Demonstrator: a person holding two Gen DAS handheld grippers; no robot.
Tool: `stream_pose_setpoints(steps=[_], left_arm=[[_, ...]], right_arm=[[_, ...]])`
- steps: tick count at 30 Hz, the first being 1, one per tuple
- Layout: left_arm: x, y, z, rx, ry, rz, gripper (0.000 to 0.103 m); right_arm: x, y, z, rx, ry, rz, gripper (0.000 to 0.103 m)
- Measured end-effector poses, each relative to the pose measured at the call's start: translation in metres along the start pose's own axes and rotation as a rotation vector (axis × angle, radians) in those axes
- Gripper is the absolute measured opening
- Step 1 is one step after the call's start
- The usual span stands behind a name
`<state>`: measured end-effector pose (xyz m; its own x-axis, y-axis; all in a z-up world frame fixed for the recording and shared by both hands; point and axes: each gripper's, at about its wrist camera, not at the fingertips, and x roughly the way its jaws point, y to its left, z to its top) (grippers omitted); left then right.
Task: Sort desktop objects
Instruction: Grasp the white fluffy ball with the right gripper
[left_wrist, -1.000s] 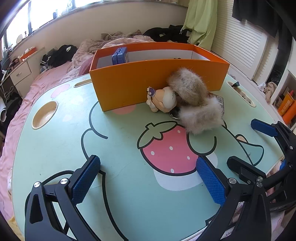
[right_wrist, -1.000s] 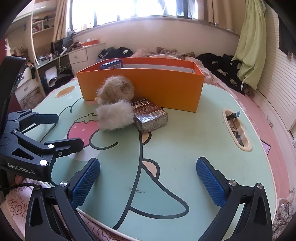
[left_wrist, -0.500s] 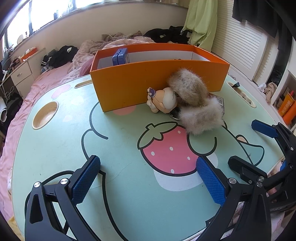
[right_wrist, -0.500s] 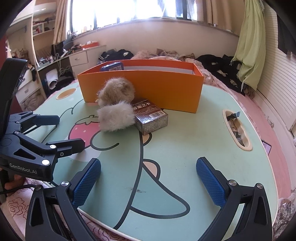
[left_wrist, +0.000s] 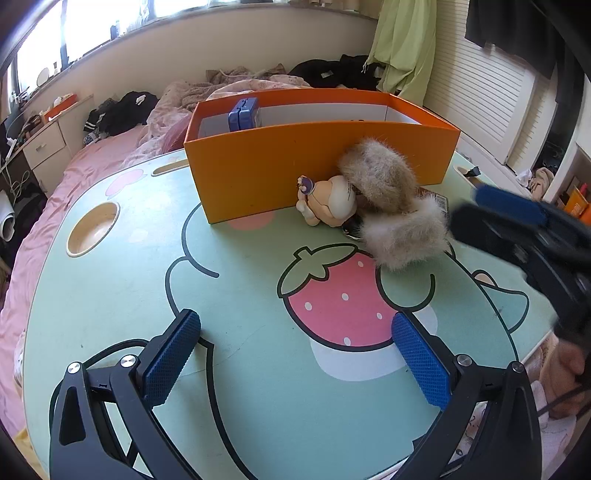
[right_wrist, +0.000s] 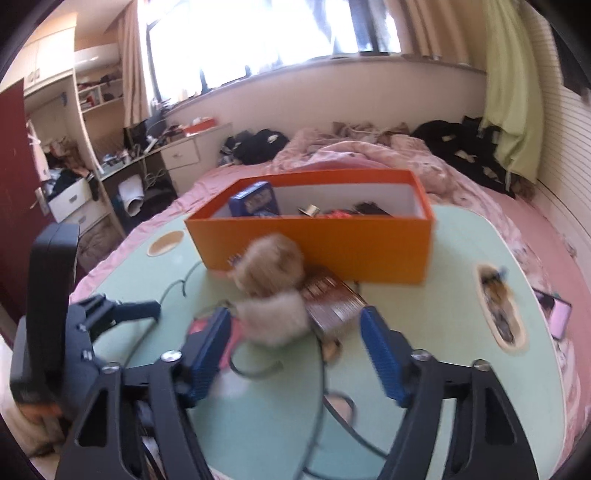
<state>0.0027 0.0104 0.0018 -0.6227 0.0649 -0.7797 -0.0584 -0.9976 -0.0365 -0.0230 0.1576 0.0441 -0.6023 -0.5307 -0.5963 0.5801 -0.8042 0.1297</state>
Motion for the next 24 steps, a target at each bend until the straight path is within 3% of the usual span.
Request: stream_pose_setpoints(steps=[4, 8, 12, 19, 24], left_arm=[[0.0, -0.001, -0.001, 0.001, -0.001, 0.0, 0.103], [0.0, -0.001, -0.001, 0.0, -0.001, 0.001, 0.103], [-0.001, -0.002, 0.0, 0.005, -0.002, -0.002, 0.103], [-0.003, -0.002, 0.0, 0.007, -0.01, -0.009, 0.103], [-0.022, -0.008, 0.008, 0.065, -0.095, -0.007, 0.103]], right_arm=[[0.023, 0.016, 0.009, -0.069, 0.065, -0.02, 0.06], [0.044, 0.027, -0.006, -0.159, 0.165, -0.038, 0.029], [0.035, 0.016, -0.012, -0.115, 0.129, -0.006, 0.027], [-0.017, -0.011, -0.034, -0.009, -0.002, 0.042, 0.027], [-0.034, -0.038, -0.05, 0.081, -0.014, 0.037, 0.027]])
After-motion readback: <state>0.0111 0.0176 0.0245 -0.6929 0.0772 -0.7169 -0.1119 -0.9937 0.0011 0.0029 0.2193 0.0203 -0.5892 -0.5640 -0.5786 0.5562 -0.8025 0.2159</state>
